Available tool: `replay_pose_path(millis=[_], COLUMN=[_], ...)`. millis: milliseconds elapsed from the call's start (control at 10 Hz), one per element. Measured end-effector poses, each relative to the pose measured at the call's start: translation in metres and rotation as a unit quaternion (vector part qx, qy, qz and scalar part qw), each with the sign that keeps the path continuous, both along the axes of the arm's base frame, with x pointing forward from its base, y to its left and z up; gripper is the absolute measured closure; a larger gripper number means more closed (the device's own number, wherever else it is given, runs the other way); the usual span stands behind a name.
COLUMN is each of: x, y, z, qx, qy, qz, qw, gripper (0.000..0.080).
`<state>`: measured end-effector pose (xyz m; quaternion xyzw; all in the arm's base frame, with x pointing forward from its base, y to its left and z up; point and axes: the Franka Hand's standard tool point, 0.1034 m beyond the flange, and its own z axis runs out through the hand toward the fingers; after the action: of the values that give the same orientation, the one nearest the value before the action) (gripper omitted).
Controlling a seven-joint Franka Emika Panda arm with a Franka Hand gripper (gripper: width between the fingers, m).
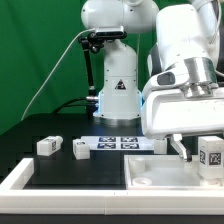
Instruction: Assemble one leg
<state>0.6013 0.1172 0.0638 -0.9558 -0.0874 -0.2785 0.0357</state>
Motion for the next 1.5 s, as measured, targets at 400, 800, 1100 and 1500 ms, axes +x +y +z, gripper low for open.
replay_pose_path(millis=[400, 800, 1100, 1500], x=[0.000, 0.003, 0.004, 0.017], y=[0.000, -0.001, 0.000, 0.003], z=[0.001, 0.026, 0.019, 0.023], qx=[0.000, 0.000, 0.001, 0.002], qy=[0.003, 0.032, 0.086, 0.257], qz=[0.000, 0.004, 0.007, 0.021], qw=[1.000, 0.999, 0.996, 0.966], gripper=[0.0151, 0.0150, 0.0150, 0.0150])
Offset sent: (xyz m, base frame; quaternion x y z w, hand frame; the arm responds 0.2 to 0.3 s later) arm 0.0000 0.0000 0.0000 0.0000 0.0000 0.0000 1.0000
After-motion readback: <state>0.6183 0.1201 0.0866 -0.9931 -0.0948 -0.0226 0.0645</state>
